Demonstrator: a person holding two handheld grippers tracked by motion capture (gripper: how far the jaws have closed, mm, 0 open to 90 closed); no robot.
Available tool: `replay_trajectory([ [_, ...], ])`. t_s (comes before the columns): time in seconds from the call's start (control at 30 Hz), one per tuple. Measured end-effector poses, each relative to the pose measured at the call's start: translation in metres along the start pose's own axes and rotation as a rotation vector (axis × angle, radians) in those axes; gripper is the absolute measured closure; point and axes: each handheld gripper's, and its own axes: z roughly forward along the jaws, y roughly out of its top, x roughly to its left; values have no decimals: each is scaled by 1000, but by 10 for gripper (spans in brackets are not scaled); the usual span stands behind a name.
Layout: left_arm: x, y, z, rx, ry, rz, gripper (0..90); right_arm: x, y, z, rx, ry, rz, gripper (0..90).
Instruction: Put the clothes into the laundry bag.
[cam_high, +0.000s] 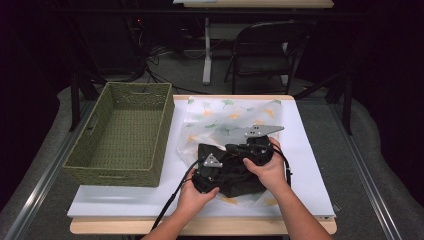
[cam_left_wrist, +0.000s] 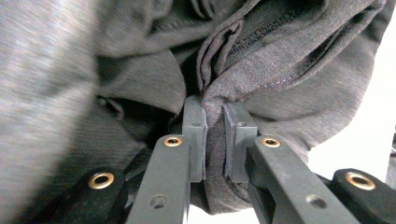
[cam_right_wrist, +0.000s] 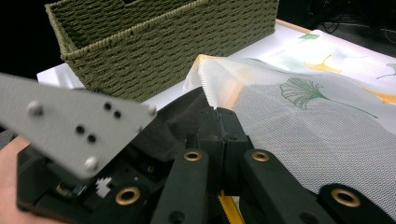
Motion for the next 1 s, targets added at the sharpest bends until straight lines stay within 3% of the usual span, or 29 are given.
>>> replay_trajectory([
  [0.33,15,18,4,-44,51,-30,812,2,0,0,2,3,-3,900],
  [0.67,20,24,3,-63,62,-41,811,2,0,-1,0,7,-2,900],
  [0.7,26,35,2,-82,76,-57,811,2,0,-1,0,7,-2,900],
  [0.8,28,38,4,-80,86,-57,812,1,0,-2,-2,10,-4,900],
  [1.0,36,45,8,-109,95,-97,811,1,0,-3,-8,10,-2,900],
])
